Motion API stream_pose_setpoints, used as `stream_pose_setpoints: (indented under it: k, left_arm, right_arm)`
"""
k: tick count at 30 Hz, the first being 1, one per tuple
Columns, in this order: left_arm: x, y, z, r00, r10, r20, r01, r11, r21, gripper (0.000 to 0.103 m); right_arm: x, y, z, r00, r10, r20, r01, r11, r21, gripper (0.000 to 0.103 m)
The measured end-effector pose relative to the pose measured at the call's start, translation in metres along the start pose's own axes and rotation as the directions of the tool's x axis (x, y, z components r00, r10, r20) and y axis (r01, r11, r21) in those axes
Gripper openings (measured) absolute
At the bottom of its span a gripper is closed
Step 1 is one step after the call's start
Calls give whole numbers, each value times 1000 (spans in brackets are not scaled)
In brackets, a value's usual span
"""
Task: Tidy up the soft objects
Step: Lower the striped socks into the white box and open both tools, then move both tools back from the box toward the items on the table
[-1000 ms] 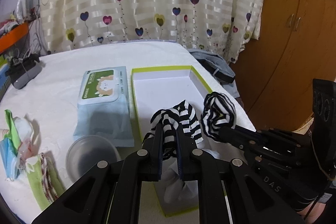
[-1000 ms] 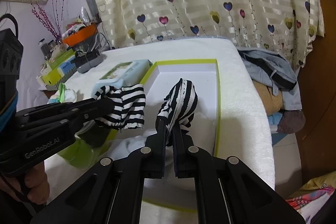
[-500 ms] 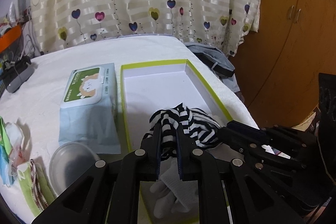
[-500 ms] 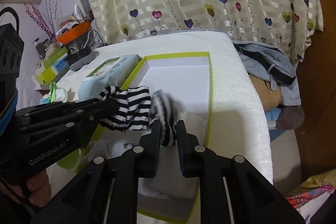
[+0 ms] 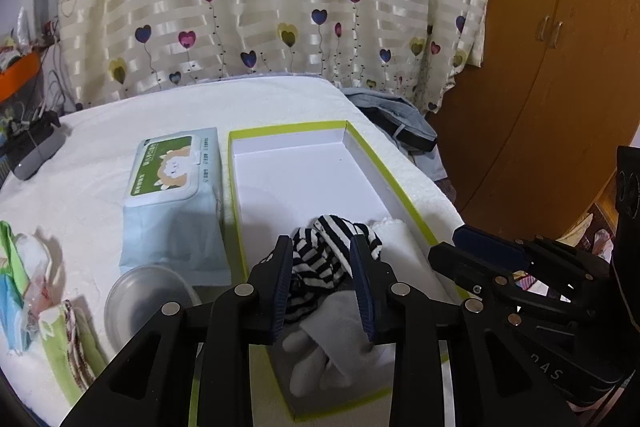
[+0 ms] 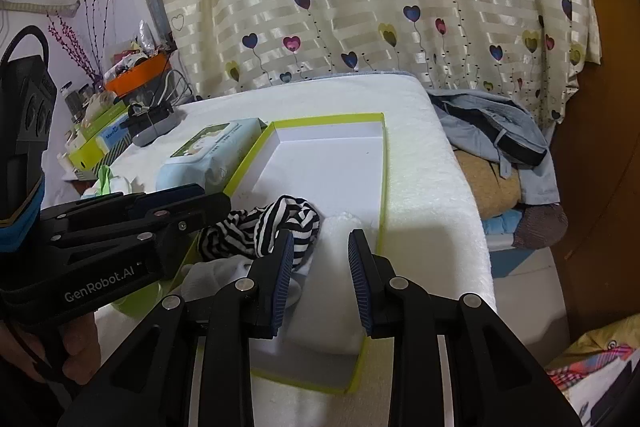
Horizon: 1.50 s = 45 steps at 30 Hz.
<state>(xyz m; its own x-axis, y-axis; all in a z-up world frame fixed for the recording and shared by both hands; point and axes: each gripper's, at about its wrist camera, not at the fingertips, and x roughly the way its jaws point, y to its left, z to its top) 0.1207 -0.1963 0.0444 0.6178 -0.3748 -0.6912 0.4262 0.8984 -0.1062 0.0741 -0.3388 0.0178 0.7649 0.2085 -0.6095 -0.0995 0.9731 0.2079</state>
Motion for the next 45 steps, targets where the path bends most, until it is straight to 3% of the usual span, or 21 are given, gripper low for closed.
stream_pose_setpoints:
  k: [14,15,18,45]
  left_arm:
    - [-47,4,-22,999,-8,41,9,1000,-5,28]
    - [-49,5,-24,999,-6,42,6,1000,-8,28]
    - [-58,10,-30,999,4,46,-3,1000,-16,28]
    - [-110,68,-73,992,92,91,-78,985,-152,29]
  right_arm:
    - [-36,33,-6,999,-10,42,12,999,-46,30]
    - [-38,35,-7,999,-11,44,14,999,-51,31]
    - [-45,44,-10,998,-11,57,14,998,-64,49]
    - [-62,109,-26,991,119,62,-105,976,-191,49]
